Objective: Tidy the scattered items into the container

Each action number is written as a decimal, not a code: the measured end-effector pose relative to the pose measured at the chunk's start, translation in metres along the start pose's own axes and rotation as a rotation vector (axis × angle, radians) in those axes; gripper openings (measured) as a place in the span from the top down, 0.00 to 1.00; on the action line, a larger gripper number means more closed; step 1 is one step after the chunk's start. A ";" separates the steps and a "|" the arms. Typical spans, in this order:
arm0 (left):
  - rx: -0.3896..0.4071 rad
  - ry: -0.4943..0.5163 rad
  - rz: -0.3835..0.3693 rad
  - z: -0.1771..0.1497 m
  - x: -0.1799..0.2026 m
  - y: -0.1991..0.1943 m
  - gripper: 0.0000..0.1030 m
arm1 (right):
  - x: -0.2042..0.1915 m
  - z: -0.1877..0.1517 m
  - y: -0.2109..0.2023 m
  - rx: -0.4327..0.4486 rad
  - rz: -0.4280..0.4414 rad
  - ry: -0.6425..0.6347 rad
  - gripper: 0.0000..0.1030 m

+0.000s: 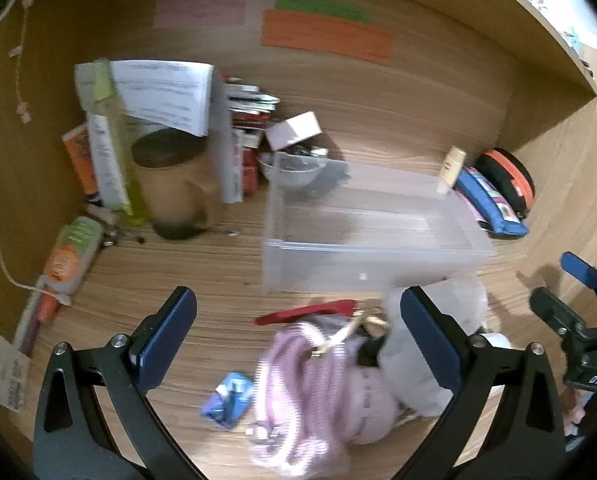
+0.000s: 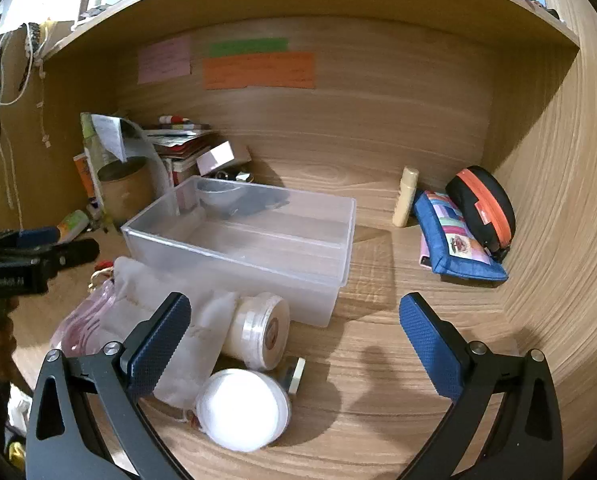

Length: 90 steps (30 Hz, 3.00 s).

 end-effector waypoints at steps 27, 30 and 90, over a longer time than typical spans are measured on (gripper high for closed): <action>-0.209 0.047 0.095 -0.072 -0.057 -0.003 0.21 | -0.016 -0.064 0.028 -0.258 0.117 0.019 0.00; -0.234 0.030 0.078 -0.078 -0.063 0.002 0.24 | -0.022 -0.066 0.030 -0.270 0.134 0.012 0.00; -0.198 0.060 0.087 -0.083 -0.073 0.046 0.74 | -0.029 -0.074 0.043 -0.304 0.053 -0.054 0.34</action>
Point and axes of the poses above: each gripper's, at about its wrist camera, not at the fingertips, and y roughly the way its jaws point, x to its right, z to its top, the point moved 3 cm from there along y, roughly the way its jaws point, and after that the axes turned 6 degrees about -z, right-handed, at the moved point
